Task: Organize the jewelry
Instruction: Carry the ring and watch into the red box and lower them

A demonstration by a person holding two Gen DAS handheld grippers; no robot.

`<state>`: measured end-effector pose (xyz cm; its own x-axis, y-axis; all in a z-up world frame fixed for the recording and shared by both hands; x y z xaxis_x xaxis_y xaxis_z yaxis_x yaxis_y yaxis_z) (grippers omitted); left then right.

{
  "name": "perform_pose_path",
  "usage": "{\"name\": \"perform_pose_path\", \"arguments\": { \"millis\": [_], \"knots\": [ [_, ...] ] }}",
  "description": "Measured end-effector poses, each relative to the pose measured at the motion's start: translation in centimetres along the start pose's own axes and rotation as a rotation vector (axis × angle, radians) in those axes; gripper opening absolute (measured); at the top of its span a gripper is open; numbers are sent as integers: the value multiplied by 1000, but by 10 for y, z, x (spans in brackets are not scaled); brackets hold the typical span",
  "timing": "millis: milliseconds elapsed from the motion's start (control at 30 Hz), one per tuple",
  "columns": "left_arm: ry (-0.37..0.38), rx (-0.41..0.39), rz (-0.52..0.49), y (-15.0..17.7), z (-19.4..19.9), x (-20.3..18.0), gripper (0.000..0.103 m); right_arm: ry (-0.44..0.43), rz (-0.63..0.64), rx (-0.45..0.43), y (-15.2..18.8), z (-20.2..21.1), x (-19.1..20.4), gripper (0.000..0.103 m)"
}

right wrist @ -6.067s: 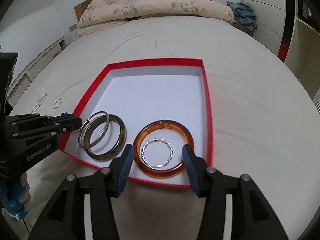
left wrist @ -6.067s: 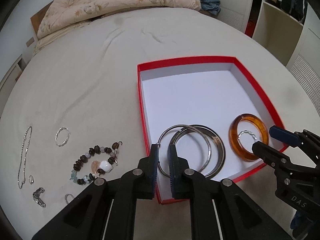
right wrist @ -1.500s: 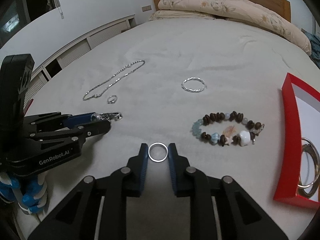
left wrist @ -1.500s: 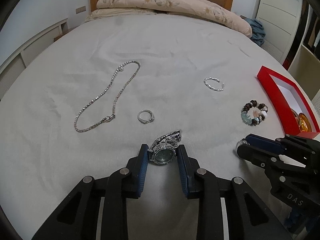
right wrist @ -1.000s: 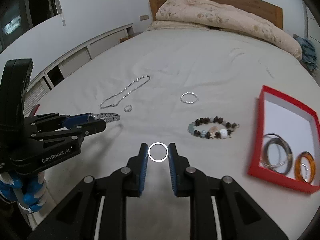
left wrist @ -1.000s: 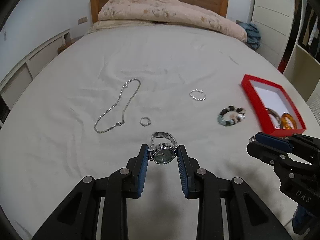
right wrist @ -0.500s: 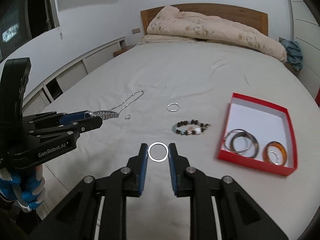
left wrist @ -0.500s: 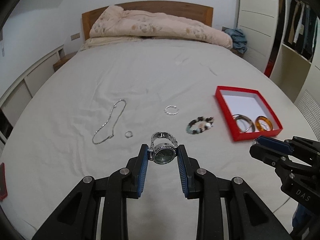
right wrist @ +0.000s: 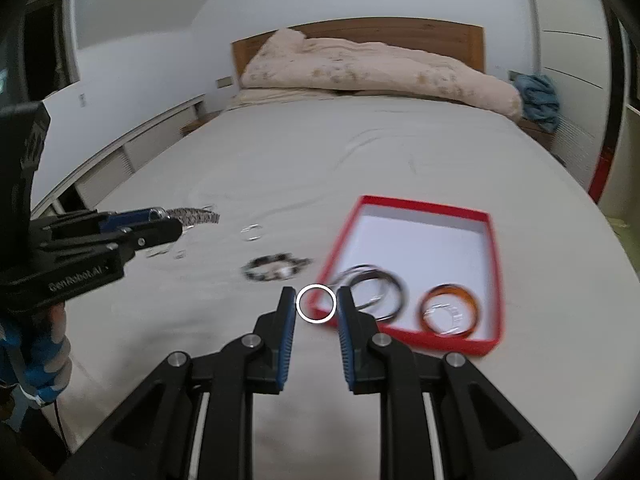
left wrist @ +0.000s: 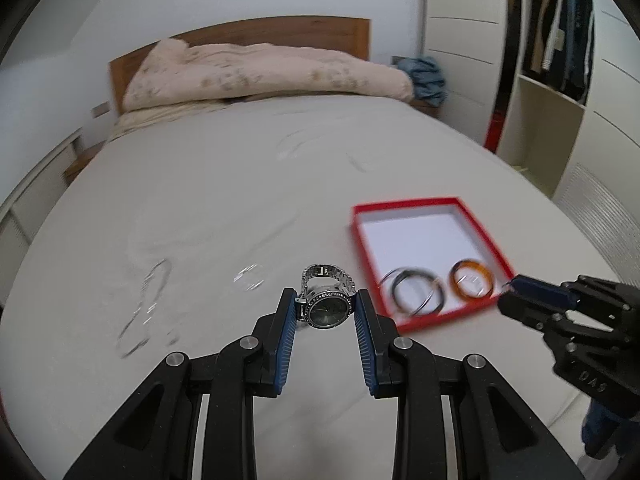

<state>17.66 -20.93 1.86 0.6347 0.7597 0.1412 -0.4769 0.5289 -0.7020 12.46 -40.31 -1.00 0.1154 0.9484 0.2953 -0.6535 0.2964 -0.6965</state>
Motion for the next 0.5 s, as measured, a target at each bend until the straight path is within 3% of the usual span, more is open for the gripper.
{"name": "perform_pose_path", "arguments": {
  "millis": [233, 500],
  "knots": [
    [74, 13, -60, -49, -71, -47, 29, 67, -62, -3, -21, -34, -64, 19],
    [101, 110, -96, -36, -146, -77, 29, 102, -91, 57, -15, -89, -106, 19]
  ]
}}
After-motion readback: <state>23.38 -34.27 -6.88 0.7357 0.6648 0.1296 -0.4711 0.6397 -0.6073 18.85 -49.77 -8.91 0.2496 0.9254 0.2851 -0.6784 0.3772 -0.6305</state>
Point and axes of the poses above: each gripper's, at about its wrist camera, not at the fingertips, and z roughly against the way its jaws point, x to its left, y to its underside, the point moved 2 cm from there along -z, roughly the way its jaws point, and after that the axes turned 13 degrees about -z, right-handed, at the moved point
